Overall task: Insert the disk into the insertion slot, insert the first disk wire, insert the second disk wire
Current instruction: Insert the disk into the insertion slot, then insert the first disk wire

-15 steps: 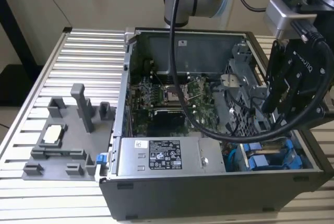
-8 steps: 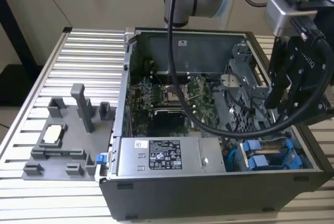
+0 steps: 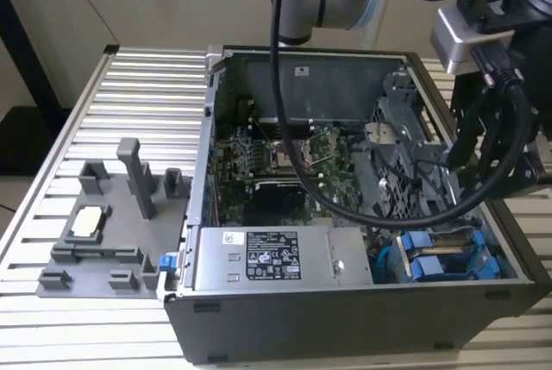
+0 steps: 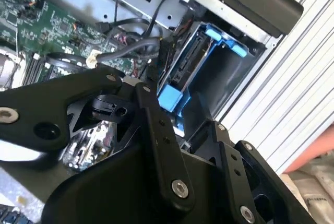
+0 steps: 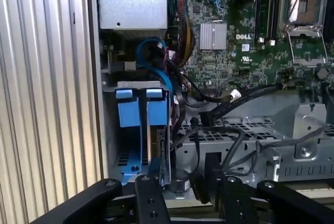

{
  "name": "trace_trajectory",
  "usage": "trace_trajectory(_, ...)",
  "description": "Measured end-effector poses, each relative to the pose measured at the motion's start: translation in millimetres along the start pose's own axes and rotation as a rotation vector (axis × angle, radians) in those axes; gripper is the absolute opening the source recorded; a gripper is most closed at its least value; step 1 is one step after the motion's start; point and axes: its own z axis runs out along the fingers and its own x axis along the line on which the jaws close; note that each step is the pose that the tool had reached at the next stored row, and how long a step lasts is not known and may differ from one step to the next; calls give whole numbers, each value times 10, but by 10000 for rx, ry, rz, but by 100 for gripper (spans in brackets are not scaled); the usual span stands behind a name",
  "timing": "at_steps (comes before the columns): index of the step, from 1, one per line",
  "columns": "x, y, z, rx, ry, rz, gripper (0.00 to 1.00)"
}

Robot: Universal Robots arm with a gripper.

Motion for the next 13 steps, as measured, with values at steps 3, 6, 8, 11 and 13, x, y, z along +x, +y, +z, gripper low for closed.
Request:
trace_trajectory(3,-3,6,6,472,-25,-129,46)
trace_trajectory(6,-13,9,18,851,-59,-329,46)
trace_trajectory(8,-35,14,36,972,-81,-442,46)
trace_trajectory(11,-66,17,56,969,-115,-779,46)
trace_trajectory(13,-71,20,70,943,-170,-1114,46)
